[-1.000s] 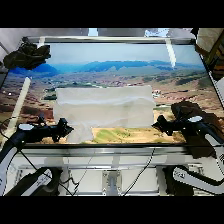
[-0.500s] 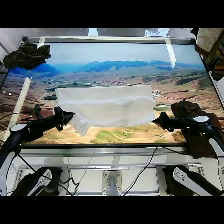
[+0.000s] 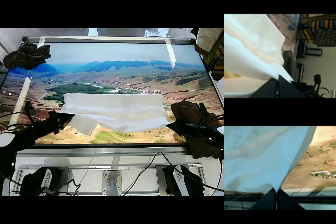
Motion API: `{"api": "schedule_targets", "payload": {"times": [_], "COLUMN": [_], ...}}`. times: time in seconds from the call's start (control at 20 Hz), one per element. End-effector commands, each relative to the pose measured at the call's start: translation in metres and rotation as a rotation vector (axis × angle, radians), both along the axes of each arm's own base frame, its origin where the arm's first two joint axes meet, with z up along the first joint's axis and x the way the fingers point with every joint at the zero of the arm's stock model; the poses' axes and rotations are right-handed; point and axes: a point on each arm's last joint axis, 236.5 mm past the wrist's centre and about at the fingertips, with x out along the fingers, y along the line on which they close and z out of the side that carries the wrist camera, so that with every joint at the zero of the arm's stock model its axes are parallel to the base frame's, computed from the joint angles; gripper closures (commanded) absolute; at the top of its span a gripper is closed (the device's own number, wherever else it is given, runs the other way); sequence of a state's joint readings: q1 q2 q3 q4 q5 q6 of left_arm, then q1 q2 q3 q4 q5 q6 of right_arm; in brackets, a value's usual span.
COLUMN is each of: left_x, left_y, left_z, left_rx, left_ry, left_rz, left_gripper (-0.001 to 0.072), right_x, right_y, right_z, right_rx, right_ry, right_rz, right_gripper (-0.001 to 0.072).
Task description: Fold the shirts.
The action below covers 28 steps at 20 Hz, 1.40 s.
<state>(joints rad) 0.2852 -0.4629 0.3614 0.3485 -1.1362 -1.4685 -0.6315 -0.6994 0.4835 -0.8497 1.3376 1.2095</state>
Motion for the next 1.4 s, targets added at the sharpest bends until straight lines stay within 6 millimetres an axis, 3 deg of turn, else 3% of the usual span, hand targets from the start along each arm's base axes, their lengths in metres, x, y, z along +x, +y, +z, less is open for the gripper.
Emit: {"api": "schedule_targets", "payload": {"times": [0.0, 0.1, 0.25, 0.4, 0.5, 0.65, 0.85, 0.95, 1.1, 1.2, 1.35], "left_x": [-0.013, 0.001, 0.009, 0.015, 0.024, 0.043, 0.093, 0.125, 0.164, 0.178, 0.182], "left_y": [0.013, 0.038, 0.072, 0.086, 0.092, 0.092, 0.093, 0.094, 0.092, 0.088, 0.086], "left_z": [0.020, 0.024, -0.015, -0.041, -0.053, -0.063, -0.058, -0.065, -0.101, -0.129, -0.149], "left_rx": [0.021, 0.074, 0.262, 0.334, 0.345, 0.337, 0.427, 0.493, 0.534, 0.529, 0.540], "left_ry": [-0.026, -0.073, 0.001, 0.070, 0.096, 0.094, 0.038, 0.052, 0.141, 0.207, 0.238], "left_rz": [0.144, 0.264, 0.328, 0.329, 0.333, 0.328, 0.287, 0.244, 0.174, 0.138, 0.118], "left_gripper": [0.0696, 0.0698, 0.0698, 0.0698, 0.0698, 0.0698, 0.0698, 0.0698, 0.0698, 0.0698, 0.0698], "right_x": [-0.011, 0.007, 0.049, 0.081, 0.108, 0.146, 0.199, 0.224, 0.248, 0.258, 0.256], "right_y": [-0.008, -0.028, -0.063, -0.070, -0.060, -0.026, 0.013, 0.015, 0.005, -0.003, -0.012], "right_z": [0.004, 0.019, 0.064, 0.079, 0.068, 0.032, -0.005, -0.016, -0.030, -0.041, -0.066], "right_rx": [-0.055, -0.132, -0.223, -0.176, -0.131, -0.121, -0.148, -0.153, -0.166, -0.185, -0.214], "right_ry": [0.005, -0.064, -0.210, -0.236, -0.230, -0.187, -0.185, -0.183, -0.176, -0.169, -0.113], "right_rz": [0.000, -0.044, -0.139, -0.119, -0.083, 0.021, 0.098, 0.097, 0.083, 0.078, 0.086], "right_gripper": [0.0679, 0.0680, 0.0681, 0.0681, 0.0681, 0.0680, 0.0681, 0.0681, 0.0681, 0.0681, 0.0681]}}
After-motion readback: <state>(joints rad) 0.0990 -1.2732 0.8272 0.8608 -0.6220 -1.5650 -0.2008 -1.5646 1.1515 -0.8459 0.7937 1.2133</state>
